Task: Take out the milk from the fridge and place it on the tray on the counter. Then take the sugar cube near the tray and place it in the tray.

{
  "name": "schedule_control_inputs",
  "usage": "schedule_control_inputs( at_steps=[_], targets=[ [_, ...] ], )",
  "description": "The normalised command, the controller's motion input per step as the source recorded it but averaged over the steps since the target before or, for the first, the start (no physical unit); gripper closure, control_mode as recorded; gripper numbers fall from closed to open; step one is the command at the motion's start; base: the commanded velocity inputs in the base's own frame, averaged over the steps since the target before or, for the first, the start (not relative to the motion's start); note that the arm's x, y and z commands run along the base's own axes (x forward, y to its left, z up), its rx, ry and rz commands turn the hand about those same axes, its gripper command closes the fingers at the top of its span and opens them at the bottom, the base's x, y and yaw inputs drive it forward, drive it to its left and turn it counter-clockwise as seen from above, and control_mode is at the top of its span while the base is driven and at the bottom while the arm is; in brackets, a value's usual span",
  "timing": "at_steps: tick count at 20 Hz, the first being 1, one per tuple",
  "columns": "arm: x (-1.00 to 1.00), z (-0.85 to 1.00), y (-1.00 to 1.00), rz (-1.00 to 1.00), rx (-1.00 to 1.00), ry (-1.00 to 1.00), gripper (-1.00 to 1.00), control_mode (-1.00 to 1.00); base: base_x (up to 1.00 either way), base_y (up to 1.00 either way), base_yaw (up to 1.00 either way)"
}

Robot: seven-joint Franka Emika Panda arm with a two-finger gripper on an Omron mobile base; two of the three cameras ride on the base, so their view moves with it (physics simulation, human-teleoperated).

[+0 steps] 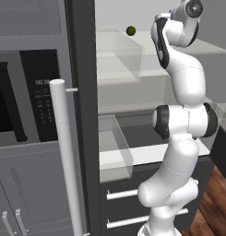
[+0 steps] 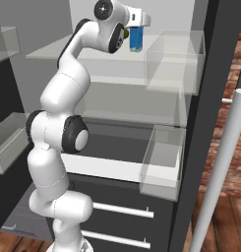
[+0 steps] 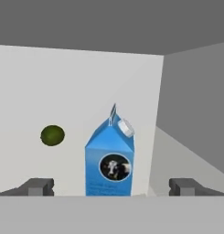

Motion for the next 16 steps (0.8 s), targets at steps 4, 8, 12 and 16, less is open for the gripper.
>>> schedule_control_inputs(
  at_steps=[4, 8, 12, 16],
  targets=[
    [0.20, 0.00, 0.00, 0.00, 0.00, 0.00, -1.00, -1.00, 0.00, 0.00, 0.00],
    [0.22, 0.00, 0.00, 0.00, 0.00, 0.00, -1.00, -1.00, 0.00, 0.00, 0.00],
    [0.37, 0.00, 0.00, 0.00, 0.00, 0.00, -1.00, -1.00, 0.00, 0.00, 0.00],
    [0.22, 0.00, 0.00, 0.00, 0.00, 0.00, -1.00, -1.00, 0.00, 0.00, 0.00]
  ],
)
